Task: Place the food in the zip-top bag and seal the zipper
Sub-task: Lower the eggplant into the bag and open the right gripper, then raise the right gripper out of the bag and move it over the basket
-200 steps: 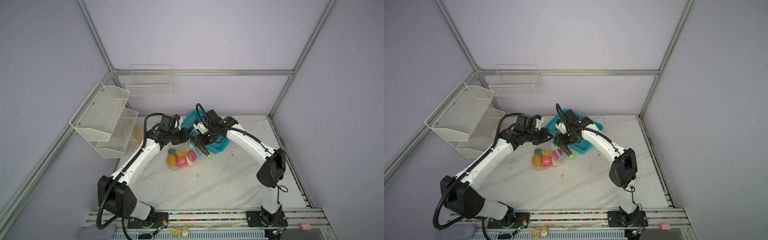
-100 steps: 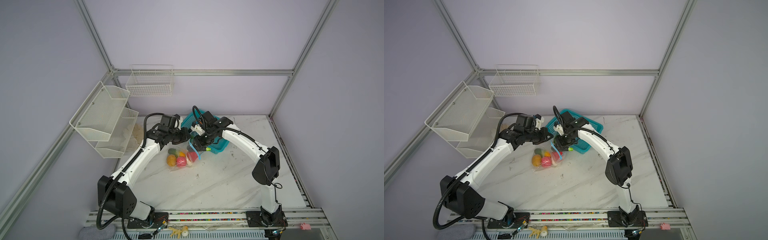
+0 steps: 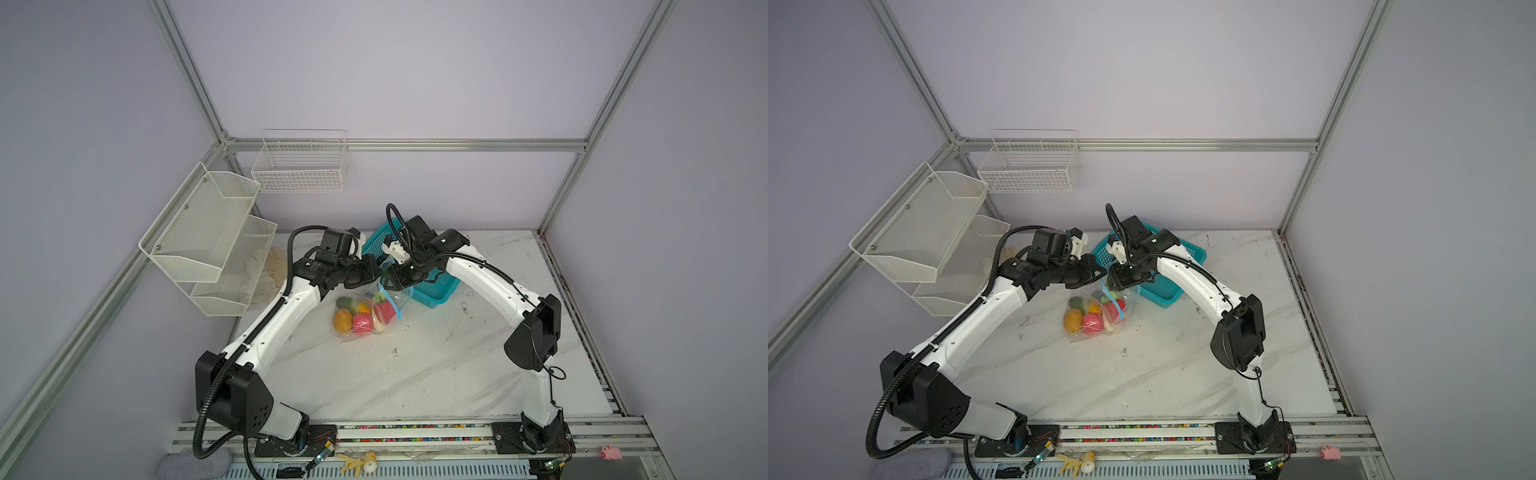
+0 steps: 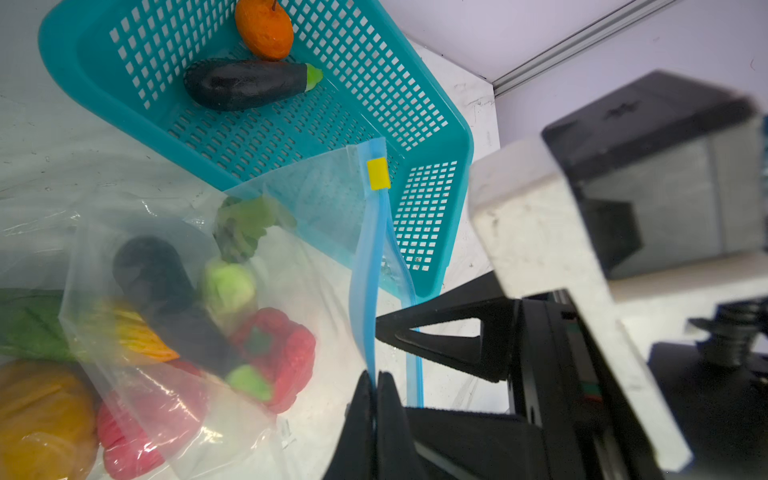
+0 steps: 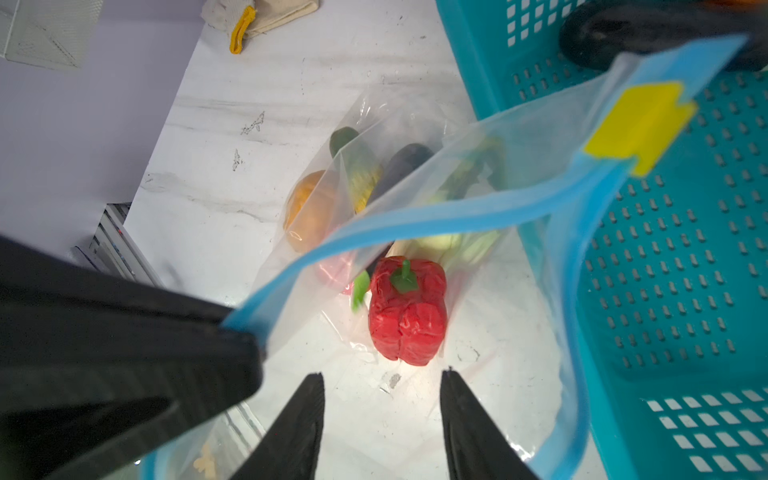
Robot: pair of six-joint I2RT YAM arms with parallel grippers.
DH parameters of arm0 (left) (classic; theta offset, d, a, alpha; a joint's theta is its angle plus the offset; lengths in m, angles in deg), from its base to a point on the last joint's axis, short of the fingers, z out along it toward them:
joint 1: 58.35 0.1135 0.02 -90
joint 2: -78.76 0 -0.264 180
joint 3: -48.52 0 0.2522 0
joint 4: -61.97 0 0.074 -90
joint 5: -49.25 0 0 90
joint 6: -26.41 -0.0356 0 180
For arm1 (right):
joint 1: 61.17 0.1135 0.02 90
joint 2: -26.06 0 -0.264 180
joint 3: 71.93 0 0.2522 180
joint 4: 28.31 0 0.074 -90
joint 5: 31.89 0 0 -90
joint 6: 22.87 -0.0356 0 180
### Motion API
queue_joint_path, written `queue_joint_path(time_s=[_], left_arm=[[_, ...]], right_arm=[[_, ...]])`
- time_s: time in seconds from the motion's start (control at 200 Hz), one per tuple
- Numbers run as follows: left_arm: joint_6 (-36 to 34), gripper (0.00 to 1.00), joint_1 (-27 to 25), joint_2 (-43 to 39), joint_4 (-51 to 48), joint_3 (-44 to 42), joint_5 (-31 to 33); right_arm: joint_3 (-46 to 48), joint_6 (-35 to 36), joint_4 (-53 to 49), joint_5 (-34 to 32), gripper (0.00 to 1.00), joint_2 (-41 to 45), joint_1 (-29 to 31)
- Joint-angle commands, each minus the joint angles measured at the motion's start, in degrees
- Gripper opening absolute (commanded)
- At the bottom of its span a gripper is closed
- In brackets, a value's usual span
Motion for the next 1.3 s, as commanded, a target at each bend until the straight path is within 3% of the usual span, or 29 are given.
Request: queue_joint_path(time_s=[0.0,0.245,0.545,0.84,1.125,1.295], left_arm=[[0.0,0.0,-0.3,-2.5,2.3,0.0,-0.5],[-0.3,0.0,-0.2,-4.7,2.4,-0.6,1.0],[-0.6,0.0,0.1,-5.6,1.9,-1.7,1.9],[-2.3,0.0,1.5,-4.8,-1.3,1.2,2.7],[-3.2,0.0,2.2,-1.1,-3.2,4.6,2.8],[-3.0,0.0,2.6,0.3,-3.3,5.4,2.2]], right_arm=[[-1.9,-0.4,0.9,-2.8,0.48,3.4,-0.5],[-0.5,-2.2,7.8,-6.4,0.45,9.5,-3.2],[7.7,-2.2,16.9,-10.7,0.46,9.1,-9.0],[7.7,5.4,27.4,-13.8,0.5,-0.9,-11.8],[-4.6,4.9,31.6,-7.1,0.55,-17.8,-12.8],[-9.8,6.4,33.0,-5.7,0.6,-23.5,-13.1]])
